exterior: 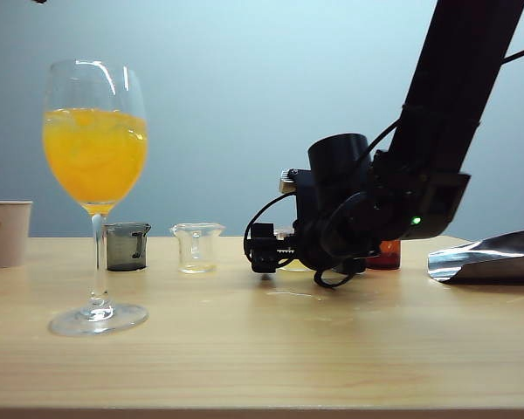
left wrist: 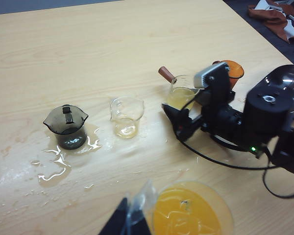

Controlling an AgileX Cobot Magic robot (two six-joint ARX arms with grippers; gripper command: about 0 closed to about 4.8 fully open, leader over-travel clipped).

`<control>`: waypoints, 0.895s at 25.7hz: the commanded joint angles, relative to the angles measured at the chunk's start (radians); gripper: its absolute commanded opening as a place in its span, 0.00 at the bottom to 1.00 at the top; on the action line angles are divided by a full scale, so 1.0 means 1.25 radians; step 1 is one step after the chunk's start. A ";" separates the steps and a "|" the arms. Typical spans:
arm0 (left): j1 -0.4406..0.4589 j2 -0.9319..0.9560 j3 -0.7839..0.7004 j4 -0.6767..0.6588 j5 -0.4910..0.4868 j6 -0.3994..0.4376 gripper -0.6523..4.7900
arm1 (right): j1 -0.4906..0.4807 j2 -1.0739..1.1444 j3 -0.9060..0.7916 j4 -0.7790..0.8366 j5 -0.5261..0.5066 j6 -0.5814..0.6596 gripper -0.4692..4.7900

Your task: Pick up the third measuring cup from the left, pour the pineapple juice inside into the goblet, and finally put the measuring cup back in its original place.

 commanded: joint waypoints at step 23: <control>0.000 -0.034 0.033 -0.158 -0.002 0.027 0.11 | -0.011 -0.146 0.065 -0.175 -0.154 -0.024 0.29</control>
